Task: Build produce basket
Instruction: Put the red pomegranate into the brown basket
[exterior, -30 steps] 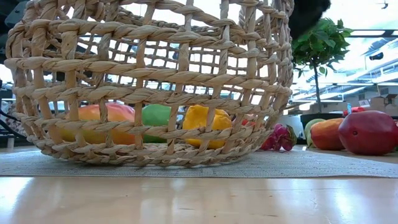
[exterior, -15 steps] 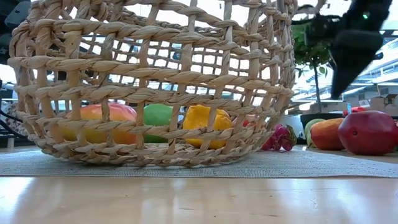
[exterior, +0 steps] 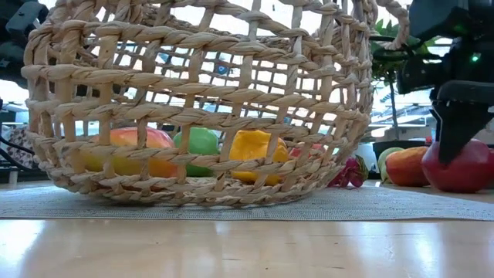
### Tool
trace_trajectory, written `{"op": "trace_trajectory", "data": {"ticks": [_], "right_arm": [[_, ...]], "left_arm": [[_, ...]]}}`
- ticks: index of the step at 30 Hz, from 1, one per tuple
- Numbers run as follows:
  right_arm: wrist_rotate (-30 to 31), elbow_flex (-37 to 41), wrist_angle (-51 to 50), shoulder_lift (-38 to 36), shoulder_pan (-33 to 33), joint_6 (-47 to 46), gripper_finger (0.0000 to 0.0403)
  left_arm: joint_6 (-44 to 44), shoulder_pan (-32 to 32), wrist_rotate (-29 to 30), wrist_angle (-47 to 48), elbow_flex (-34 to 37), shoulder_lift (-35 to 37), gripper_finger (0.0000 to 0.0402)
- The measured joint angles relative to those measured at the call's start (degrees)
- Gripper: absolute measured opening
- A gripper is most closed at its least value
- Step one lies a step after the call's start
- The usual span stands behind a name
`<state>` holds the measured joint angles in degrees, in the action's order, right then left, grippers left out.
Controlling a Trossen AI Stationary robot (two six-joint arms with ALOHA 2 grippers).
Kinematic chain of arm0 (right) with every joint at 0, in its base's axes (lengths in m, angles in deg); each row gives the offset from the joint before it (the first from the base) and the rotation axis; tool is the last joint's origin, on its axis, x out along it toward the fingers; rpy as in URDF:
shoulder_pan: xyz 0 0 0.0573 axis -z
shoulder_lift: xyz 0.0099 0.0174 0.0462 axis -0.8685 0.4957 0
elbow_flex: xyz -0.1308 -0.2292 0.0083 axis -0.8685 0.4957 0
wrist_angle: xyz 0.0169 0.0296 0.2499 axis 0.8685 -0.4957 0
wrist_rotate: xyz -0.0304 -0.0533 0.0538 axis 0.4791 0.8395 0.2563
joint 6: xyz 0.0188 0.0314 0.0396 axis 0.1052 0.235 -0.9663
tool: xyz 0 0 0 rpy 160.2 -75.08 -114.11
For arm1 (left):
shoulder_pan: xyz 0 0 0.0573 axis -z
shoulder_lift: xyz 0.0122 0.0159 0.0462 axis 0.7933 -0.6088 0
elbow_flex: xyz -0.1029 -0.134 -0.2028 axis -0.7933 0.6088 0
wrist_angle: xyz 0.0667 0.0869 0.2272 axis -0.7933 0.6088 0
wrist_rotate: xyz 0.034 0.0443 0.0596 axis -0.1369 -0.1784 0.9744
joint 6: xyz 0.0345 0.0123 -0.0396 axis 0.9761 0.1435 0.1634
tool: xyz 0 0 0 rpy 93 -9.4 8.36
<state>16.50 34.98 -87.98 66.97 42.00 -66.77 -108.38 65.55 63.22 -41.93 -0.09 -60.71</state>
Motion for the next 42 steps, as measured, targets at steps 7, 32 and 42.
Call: {"op": "trace_trajectory", "data": {"ticks": [7,32,42], "right_arm": [[0.0,0.4,1.4,0.1,0.0,0.0,0.0378],[1.4,-9.9,2.4,0.4,0.1,7.0,0.0348],[6.8,-20.2,-3.3,0.3,-0.1,10.6,0.0348]], "left_arm": [[0.0,0.0,0.0,0.0,0.0,0.0,0.0197],[0.0,0.0,0.0,0.0,0.0,0.0,0.0198],[0.0,0.0,0.0,0.0,0.0,0.0,0.0194]]}}
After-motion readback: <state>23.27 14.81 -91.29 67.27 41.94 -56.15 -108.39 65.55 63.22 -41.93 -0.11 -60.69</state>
